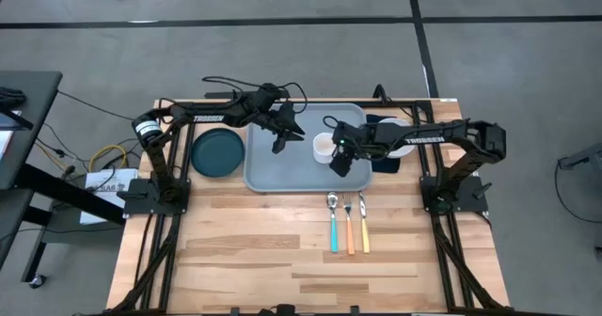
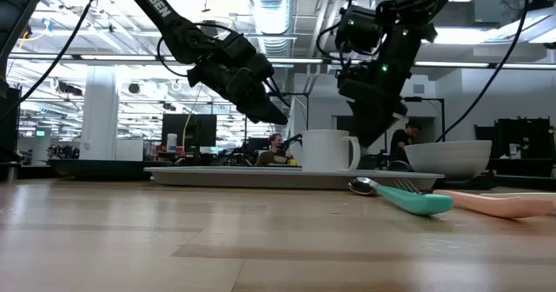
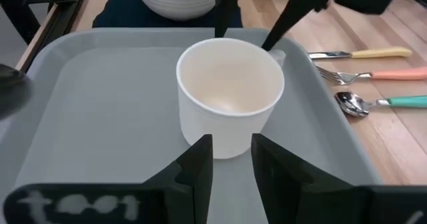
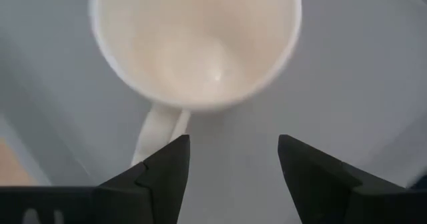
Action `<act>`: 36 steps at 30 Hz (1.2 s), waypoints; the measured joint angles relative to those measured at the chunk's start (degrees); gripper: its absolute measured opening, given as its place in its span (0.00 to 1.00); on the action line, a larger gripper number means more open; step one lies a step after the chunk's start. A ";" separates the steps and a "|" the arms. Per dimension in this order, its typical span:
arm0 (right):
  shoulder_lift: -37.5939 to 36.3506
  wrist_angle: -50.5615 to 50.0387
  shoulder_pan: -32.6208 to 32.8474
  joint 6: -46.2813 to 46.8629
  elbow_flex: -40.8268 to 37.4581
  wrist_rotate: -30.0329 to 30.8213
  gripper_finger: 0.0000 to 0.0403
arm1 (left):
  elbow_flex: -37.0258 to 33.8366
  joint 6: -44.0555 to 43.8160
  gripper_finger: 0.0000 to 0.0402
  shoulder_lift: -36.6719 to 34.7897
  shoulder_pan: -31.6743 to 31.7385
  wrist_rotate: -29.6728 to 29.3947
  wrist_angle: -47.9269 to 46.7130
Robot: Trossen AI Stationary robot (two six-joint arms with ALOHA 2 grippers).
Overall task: Set up tray
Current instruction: Put the white mug on the gray tray
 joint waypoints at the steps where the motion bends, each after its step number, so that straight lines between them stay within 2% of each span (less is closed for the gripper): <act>1: 0.02 0.87 0.00 -0.09 0.01 -0.12 0.55 | 0.00 0.00 0.23 -0.23 0.07 -0.03 -0.29; 4: 0.02 3.88 -0.02 -1.19 0.01 -0.78 0.55 | 0.00 0.08 0.23 -1.61 0.10 -1.21 -1.00; 10: 0.02 9.95 -0.02 -1.60 0.01 -3.35 0.55 | 0.00 3.64 0.23 -6.24 0.03 -7.31 -4.41; 15: 0.66 15.23 0.15 -1.57 0.01 -5.13 0.55 | 0.00 3.96 0.23 -8.85 0.01 -7.46 -5.70; 20: 2.77 21.12 0.39 -1.57 0.04 -9.91 0.55 | 0.00 3.96 0.23 -9.12 0.01 -7.46 -6.24; 27: 6.51 20.53 0.35 -1.76 1.82 -10.67 0.55 | 0.00 3.93 0.23 -9.12 0.01 -5.78 -9.49; 36: 7.06 8.62 0.35 -3.53 4.69 -10.60 0.55 | 0.00 4.80 0.23 -9.12 -0.04 -0.12 -16.21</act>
